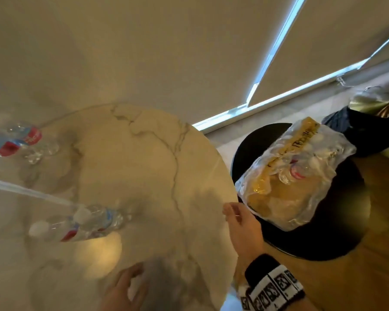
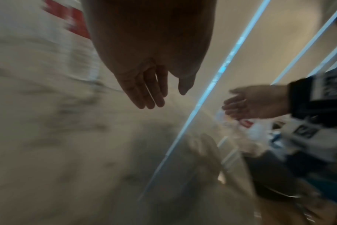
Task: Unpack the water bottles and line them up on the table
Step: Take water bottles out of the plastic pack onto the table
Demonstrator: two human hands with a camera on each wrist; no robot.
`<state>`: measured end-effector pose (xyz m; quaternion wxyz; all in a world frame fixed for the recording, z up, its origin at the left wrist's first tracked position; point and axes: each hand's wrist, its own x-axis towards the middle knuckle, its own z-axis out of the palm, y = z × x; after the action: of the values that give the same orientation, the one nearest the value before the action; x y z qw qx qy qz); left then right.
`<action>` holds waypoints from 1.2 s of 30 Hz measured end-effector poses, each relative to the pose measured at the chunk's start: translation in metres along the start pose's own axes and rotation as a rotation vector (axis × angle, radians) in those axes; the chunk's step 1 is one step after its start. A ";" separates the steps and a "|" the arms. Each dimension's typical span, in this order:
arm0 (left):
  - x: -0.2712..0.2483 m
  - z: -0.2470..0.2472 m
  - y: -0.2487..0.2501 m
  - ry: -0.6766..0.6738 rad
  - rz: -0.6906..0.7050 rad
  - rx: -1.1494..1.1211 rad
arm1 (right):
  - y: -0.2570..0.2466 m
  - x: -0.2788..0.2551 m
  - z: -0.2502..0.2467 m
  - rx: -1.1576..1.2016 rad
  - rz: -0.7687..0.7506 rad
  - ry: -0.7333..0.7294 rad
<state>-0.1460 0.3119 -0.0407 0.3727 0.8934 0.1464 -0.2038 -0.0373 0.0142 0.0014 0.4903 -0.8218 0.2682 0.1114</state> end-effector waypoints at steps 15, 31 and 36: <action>0.177 0.275 0.339 -0.372 -0.016 -0.393 | 0.079 0.198 -0.168 0.169 0.271 0.250; 0.139 0.228 0.344 -0.129 0.240 -0.383 | 0.066 0.135 -0.179 -0.133 -0.136 0.104; 0.088 0.159 0.310 -0.155 0.286 -0.405 | 0.014 0.069 -0.173 -0.224 -0.296 0.037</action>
<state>0.0182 -0.0042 0.0042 0.5794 0.7937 0.0272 -0.1835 -0.0016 -0.1640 0.0457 0.4015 -0.9037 0.1394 0.0519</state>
